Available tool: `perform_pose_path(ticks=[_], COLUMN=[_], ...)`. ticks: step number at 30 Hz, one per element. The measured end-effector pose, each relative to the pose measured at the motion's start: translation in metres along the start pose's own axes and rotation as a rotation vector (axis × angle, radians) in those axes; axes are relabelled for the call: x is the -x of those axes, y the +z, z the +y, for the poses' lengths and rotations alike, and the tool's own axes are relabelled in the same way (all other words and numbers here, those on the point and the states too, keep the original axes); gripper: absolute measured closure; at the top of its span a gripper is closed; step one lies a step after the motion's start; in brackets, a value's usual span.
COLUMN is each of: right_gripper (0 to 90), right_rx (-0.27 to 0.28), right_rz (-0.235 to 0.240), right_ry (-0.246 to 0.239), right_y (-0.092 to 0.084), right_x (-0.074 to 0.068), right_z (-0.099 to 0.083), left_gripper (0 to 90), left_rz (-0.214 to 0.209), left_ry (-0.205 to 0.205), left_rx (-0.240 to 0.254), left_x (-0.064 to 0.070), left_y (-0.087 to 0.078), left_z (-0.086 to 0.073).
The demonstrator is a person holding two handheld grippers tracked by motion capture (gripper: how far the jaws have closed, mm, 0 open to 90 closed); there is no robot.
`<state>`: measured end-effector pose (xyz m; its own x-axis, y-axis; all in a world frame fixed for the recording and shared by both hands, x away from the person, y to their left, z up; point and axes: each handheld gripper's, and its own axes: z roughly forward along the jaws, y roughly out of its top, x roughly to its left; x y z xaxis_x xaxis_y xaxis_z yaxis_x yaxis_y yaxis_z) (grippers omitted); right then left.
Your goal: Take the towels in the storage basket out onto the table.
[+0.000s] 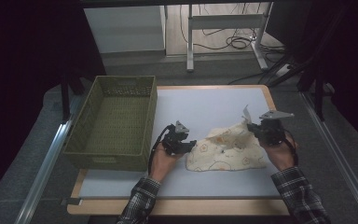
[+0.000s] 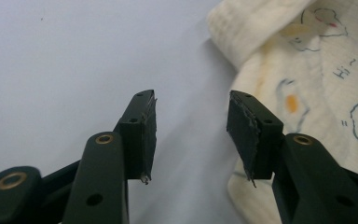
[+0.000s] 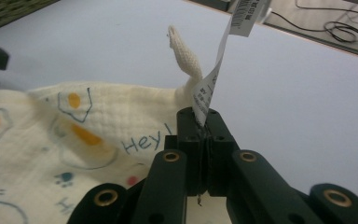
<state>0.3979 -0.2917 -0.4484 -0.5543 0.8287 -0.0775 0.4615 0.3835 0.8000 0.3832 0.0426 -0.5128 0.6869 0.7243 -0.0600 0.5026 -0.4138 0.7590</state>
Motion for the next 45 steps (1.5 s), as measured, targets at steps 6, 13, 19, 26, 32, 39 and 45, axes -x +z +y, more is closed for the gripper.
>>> perform_pose_path(ticks=[6, 13, 19, 26, 32, 39, 45], right_gripper=[87.3, 87.2, 87.2, 87.2, 87.2, 87.2, 87.2], right_rx=[0.004, 0.007, 0.021, 0.029, 0.038, 0.035, 0.039], right_rz=[-0.040, -0.031, -0.037, -0.054, -0.069, -0.069, -0.062], right_ry=[0.045, 0.063, 0.057, 0.067, 0.075, 0.078, 0.082], right_y=[-0.009, -0.011, -0.013, -0.013, -0.012, -0.012, -0.003], right_x=[0.024, 0.029, 0.027, 0.034, 0.038, 0.039, 0.039], right_z=[-0.010, -0.016, -0.010, -0.007, -0.004, -0.003, 0.004], left_gripper=[53.7, 51.3, 49.3, 51.8, 62.9, 88.5, 89.0], left_rz=[-0.068, -0.105, -0.035, -0.087, -0.120, -0.109, 0.018], left_ry=[-0.022, 0.030, 0.078, 0.011, 0.000, 0.007, -0.004], left_rx=[0.036, 0.071, -0.015, -0.033, -0.052, -0.073, 0.001], left_x=[0.002, 0.014, 0.014, -0.006, -0.015, -0.019, -0.041], left_y=[0.004, 0.001, 0.021, 0.041, 0.053, 0.058, 0.033], left_z=[0.011, 0.036, 0.046, 0.038, 0.044, 0.052, 0.079])
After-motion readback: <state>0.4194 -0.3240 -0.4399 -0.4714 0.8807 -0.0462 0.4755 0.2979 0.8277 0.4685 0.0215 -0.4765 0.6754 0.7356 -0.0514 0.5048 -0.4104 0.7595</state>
